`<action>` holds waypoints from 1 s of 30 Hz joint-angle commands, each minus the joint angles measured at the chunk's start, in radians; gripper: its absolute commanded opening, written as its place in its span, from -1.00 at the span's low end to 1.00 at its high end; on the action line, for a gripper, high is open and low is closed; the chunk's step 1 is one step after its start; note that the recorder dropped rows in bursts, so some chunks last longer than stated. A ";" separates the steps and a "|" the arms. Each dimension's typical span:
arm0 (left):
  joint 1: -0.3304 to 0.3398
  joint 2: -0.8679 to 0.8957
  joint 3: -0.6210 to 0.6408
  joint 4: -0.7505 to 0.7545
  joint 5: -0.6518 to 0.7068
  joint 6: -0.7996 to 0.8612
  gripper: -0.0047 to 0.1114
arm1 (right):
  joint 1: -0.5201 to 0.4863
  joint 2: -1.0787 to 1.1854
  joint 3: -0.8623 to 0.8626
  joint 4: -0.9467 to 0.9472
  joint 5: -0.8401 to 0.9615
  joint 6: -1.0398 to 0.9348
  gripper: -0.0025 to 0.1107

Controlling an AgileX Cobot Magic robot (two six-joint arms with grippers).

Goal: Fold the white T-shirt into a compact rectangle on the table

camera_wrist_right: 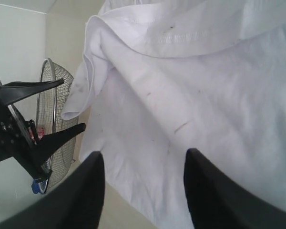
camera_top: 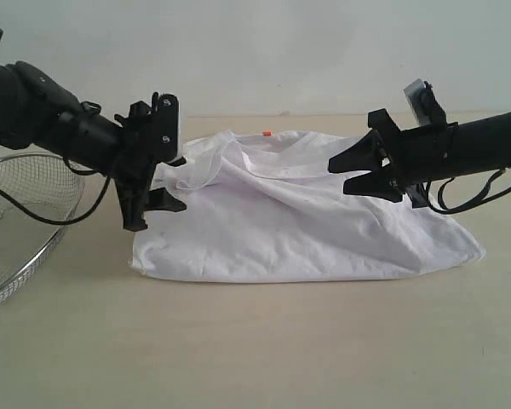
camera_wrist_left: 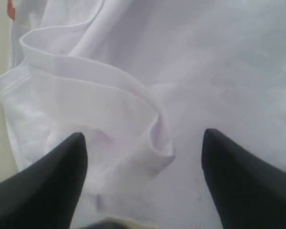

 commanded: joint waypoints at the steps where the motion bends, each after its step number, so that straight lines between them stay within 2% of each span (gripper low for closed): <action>1: -0.015 0.024 -0.006 -0.010 -0.043 0.003 0.18 | -0.008 -0.012 0.006 0.007 0.010 -0.012 -0.15; 3: -0.015 0.024 -0.008 -0.010 -0.073 0.003 0.14 | -0.008 -0.012 0.006 0.007 0.010 -0.012 -0.15; 5: -0.015 0.024 -0.016 -0.010 -0.085 0.003 -0.08 | -0.008 -0.012 0.006 0.007 0.007 -0.012 -0.15; 6: -0.015 0.024 -0.020 -0.012 -0.087 0.003 -0.38 | -0.008 -0.012 0.006 0.007 0.004 -0.012 -0.15; 7: -0.015 0.024 -0.020 -0.012 -0.084 0.003 -0.50 | -0.008 -0.012 0.006 0.007 0.002 -0.012 -0.15; 8: -0.015 0.024 -0.020 -0.012 -0.080 0.003 -0.78 | -0.008 -0.012 0.006 0.007 0.002 -0.012 -0.15; 9: -0.015 0.024 -0.020 -0.010 -0.082 0.003 -0.83 | -0.008 -0.012 0.006 0.008 0.000 -0.012 -0.15; 13: -0.015 0.024 -0.047 -0.046 -0.112 0.003 -0.84 | -0.008 -0.012 0.006 0.008 -0.003 -0.012 -0.15; 16: -0.015 0.024 -0.102 -0.149 -0.168 0.003 -0.84 | -0.008 -0.012 0.006 0.008 -0.003 -0.012 -0.15; 21: -0.001 0.058 -0.180 -0.158 -0.223 -0.013 -0.84 | -0.008 -0.012 0.006 0.008 0.006 -0.012 -0.15; 30: 0.038 0.143 -0.220 -0.183 -0.298 -0.020 -0.84 | -0.008 -0.012 0.006 0.010 0.006 -0.012 -0.15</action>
